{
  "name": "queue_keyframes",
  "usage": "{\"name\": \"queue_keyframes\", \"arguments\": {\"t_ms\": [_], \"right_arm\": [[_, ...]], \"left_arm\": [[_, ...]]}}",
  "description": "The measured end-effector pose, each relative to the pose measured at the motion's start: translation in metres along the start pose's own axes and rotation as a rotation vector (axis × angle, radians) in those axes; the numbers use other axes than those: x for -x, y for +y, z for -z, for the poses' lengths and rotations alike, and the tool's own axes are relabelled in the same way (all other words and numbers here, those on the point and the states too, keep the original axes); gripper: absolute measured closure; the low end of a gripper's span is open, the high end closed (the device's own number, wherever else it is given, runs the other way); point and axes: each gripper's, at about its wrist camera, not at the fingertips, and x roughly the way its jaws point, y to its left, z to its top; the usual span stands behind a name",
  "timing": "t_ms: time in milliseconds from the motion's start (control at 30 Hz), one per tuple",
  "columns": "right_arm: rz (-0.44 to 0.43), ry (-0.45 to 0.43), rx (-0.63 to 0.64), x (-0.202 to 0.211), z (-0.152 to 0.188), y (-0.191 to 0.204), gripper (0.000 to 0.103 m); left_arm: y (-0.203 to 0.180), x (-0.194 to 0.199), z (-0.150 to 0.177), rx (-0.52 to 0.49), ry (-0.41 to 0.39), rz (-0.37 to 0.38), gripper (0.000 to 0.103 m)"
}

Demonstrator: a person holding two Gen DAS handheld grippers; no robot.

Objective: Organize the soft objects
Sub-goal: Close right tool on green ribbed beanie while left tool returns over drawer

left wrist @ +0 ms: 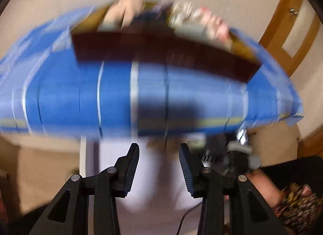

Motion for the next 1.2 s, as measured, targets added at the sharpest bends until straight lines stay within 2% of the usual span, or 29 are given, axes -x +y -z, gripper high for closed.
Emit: {"name": "queue_keyframes", "arguments": {"t_ms": [167, 367, 533, 633, 1200], "right_arm": [[0.027, 0.015, 0.033, -0.011, 0.002, 0.007, 0.023], [0.057, 0.029, 0.085, -0.022, 0.004, 0.018, 0.025], [0.075, 0.029, 0.135, -0.025, 0.005, 0.03, 0.037], [0.082, 0.032, 0.148, -0.024, 0.007, 0.033, 0.039], [0.064, 0.054, 0.117, -0.01, 0.032, 0.033, 0.04]], "left_arm": [[0.007, -0.039, 0.03, 0.024, 0.125, -0.067, 0.062], [0.015, -0.064, 0.05, 0.018, 0.196, -0.134, 0.062], [0.021, -0.077, 0.054, 0.048, 0.232, -0.138, 0.062], [0.022, -0.084, 0.058, 0.06, 0.253, -0.142, 0.062], [0.025, -0.127, 0.081, 0.085, 0.401, -0.141, 0.062]]}}
